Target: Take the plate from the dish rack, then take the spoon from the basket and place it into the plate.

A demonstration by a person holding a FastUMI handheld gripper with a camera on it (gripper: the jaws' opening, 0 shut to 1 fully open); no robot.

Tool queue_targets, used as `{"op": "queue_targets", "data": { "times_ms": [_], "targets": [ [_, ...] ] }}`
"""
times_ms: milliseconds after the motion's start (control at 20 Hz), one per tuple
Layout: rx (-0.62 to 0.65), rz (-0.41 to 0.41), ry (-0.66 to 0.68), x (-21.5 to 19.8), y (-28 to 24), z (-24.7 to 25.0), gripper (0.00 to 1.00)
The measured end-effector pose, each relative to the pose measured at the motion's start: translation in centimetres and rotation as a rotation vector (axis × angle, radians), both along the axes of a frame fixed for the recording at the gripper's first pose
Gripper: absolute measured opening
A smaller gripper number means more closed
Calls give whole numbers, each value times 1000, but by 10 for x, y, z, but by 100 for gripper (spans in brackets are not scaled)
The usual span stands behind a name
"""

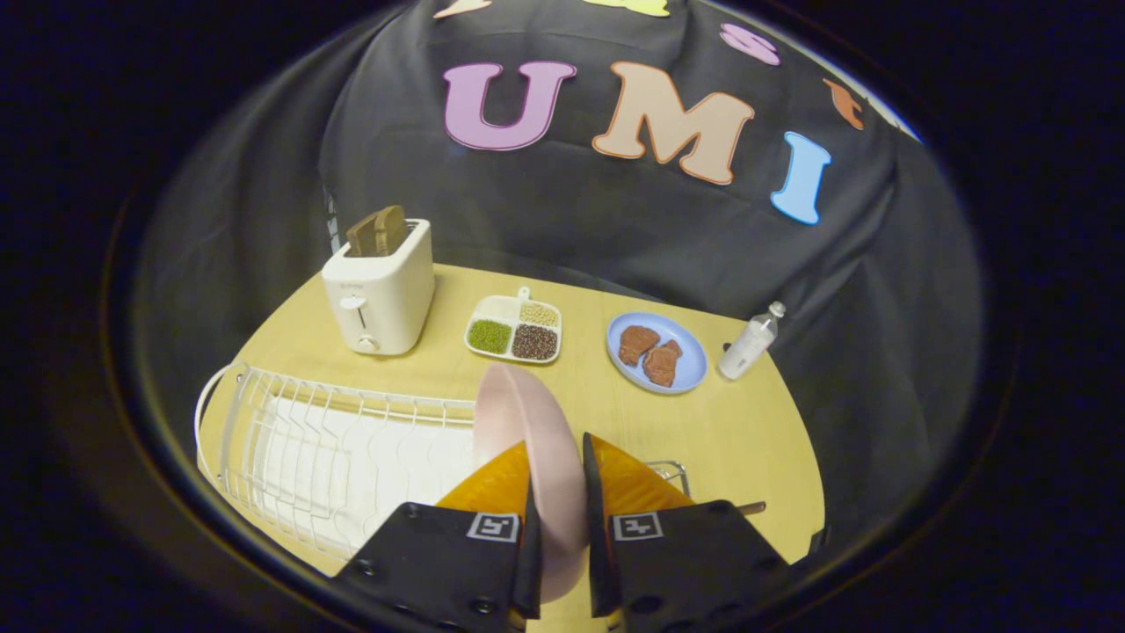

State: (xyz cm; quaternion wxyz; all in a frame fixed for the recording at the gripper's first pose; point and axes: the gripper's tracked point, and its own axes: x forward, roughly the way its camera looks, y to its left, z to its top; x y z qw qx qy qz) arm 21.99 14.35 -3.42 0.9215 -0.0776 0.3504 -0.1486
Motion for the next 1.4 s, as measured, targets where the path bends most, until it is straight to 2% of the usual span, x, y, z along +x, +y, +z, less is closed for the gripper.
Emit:
{"op": "queue_targets", "data": {
  "times_ms": [200, 350, 650, 1050, 1200, 1400],
  "targets": [
    [-7, -6, -66, 9, -8, 27, 24],
    [81, -4, -107, 10, -8, 41, 20],
    [222, 10, -165, -16, -32, 66, 20],
    [383, -15, -269, -109, -110, 79, 20],
    [443, -29, -306, -149, -139, 62, 20],
    [529, -73, -306, -194, -167, 14, 20]
  ]
}}
